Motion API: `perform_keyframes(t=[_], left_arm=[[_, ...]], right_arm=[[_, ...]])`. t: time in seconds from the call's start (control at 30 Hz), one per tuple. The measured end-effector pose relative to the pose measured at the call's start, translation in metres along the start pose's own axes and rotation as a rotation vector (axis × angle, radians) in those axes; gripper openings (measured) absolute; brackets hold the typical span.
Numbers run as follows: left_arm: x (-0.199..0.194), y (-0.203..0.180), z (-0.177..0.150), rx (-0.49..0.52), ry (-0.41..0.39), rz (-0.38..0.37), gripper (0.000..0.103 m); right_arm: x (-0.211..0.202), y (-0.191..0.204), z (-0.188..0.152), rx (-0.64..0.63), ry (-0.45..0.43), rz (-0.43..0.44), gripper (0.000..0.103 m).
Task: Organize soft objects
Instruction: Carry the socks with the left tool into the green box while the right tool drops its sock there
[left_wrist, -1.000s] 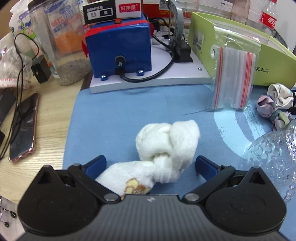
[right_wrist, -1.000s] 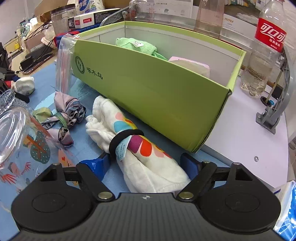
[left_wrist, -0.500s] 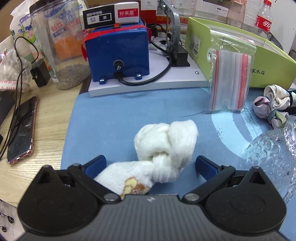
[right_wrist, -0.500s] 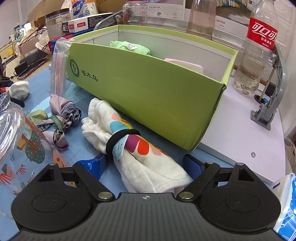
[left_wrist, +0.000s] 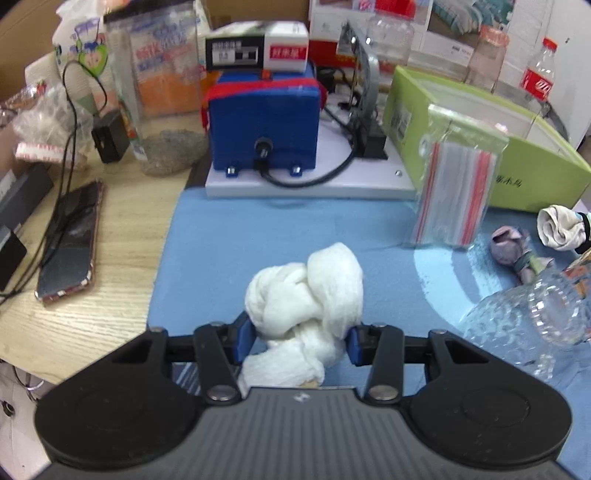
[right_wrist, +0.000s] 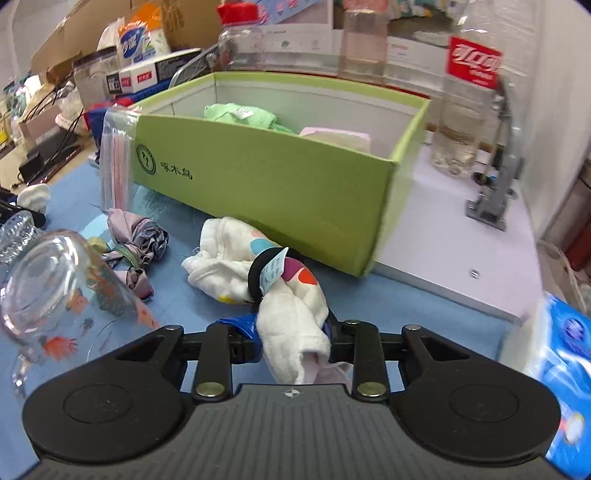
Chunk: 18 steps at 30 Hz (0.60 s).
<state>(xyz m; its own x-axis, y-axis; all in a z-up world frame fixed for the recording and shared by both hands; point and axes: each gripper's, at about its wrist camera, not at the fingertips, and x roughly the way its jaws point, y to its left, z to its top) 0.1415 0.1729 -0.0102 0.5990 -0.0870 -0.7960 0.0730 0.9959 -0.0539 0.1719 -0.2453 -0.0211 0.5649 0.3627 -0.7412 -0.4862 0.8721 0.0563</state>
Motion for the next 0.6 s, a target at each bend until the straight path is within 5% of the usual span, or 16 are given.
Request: perform_keyframes(t=[0.33, 0.6], left_arm=[[-0.035, -0.038, 0.081, 0.08, -0.132, -0.064, 0.046], [0.004, -0.11, 0.17, 0.164, -0.168, -0.151, 0.046]], right_arm=[[-0.082, -0.01, 0.019, 0.049, -0.205, -0.089, 0.012], [-0.042, -0.02, 0.099, 0.057, -0.262, -0.079, 0.013]])
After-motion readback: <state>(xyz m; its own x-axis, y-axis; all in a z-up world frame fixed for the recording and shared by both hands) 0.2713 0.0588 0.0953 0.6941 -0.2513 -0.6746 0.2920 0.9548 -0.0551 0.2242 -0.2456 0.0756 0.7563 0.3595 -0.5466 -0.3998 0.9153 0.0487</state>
